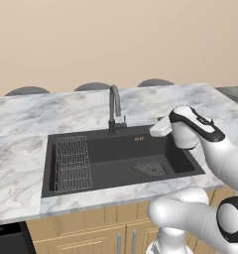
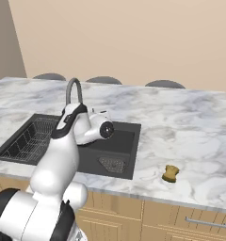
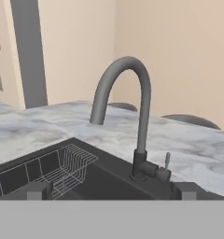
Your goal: Soak the sponge with water for a few seconds and then drop it inside the sink.
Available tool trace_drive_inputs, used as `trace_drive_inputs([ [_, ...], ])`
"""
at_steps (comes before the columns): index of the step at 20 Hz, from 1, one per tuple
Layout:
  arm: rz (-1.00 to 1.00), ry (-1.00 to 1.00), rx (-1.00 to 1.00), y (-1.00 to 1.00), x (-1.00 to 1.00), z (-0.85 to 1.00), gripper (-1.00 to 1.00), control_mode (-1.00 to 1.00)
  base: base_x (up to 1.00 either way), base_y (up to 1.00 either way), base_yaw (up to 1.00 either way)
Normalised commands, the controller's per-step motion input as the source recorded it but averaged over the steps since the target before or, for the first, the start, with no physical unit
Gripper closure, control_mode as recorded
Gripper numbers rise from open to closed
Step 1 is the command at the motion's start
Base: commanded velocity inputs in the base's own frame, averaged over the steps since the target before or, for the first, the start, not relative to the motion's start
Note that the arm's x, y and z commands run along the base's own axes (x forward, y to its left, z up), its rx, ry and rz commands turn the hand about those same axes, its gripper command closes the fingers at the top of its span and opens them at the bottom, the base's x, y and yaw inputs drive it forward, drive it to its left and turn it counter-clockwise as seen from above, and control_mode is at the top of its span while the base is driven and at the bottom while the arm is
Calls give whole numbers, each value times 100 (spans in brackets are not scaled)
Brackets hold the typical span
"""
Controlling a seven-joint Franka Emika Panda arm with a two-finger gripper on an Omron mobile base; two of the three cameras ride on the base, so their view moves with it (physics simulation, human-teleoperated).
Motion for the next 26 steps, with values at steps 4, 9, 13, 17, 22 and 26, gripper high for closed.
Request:
trace_drive_inputs([
  [4,0,1,0,4,21,0,-100,-100,0,0,0],
  [9,0,0,0,5,28,0,-100,-100,0,0,0],
  [13,0,-2,0,5,26,-7,-100,-100,0,0,0],
  [17,0,-2,0,11,5,-22,-100,-100,0,0,0],
  [22,0,-1,1,13,0,-28,-100,-100,0,0,0],
  [26,0,0,0,9,0,-1,-100,-100,0,0,0],
])
